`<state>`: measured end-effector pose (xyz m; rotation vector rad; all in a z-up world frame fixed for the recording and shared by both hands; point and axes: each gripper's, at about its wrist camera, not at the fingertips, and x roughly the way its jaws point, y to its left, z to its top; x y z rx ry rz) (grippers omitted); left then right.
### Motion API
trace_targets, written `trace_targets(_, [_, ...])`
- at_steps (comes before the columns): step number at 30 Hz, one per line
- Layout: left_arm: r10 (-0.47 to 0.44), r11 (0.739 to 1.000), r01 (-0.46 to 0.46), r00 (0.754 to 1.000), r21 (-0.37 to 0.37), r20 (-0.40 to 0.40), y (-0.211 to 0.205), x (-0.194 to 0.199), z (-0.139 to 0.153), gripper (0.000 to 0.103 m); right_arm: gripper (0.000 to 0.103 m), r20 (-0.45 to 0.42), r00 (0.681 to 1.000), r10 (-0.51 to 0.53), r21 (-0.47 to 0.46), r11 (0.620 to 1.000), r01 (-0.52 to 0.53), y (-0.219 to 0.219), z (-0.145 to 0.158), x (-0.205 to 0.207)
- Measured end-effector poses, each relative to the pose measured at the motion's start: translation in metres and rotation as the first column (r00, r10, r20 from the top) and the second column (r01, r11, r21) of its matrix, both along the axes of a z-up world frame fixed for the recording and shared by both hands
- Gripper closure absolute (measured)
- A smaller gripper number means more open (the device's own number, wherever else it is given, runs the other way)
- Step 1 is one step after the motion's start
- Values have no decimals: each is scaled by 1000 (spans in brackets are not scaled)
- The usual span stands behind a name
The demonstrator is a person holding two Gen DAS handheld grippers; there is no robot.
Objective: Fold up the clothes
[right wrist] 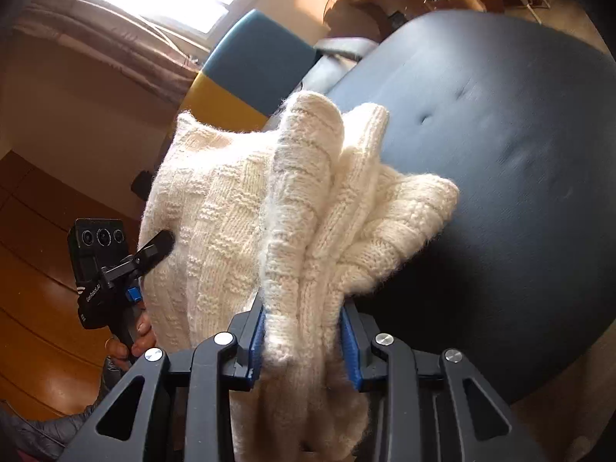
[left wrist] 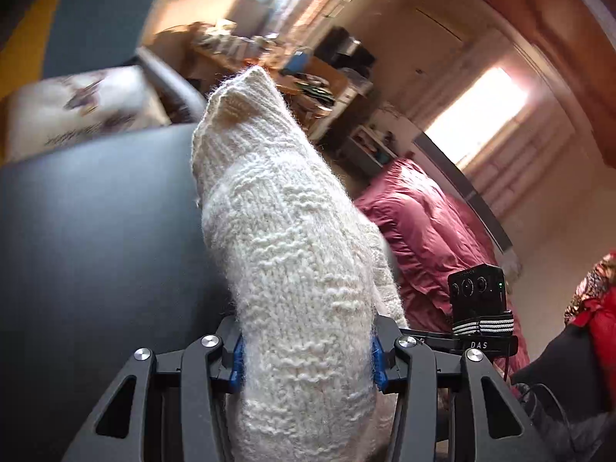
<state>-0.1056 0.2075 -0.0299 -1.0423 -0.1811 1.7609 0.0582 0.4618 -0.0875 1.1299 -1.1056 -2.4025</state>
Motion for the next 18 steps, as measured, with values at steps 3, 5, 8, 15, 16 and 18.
trace_targets(3, [-76,997,76,997,1,-30,57,-10,16,55,70,-31,995,-91,43,995,92,44,20,6])
trace_targets(5, [-119,993,119,992,-7,-42,95,-17,21,55,70,-43,988,-152,71,985,154,73,28,9])
trace_targets(8, [-173,984,170,984,-59,-41,146,-27,12,54,70,-5,974,-227,114,967,226,108,18,5])
trace_targets(15, [-182,933,170,983,-316,-10,217,-46,-65,50,73,122,937,-327,80,945,319,161,-57,30])
trace_targets(16, [-172,935,163,985,-314,-1,211,-48,-67,47,72,108,937,-333,66,943,328,164,-60,38])
trace_targets(18, [-154,940,152,988,-305,18,200,-51,-69,42,69,91,942,-324,96,944,316,160,-58,38])
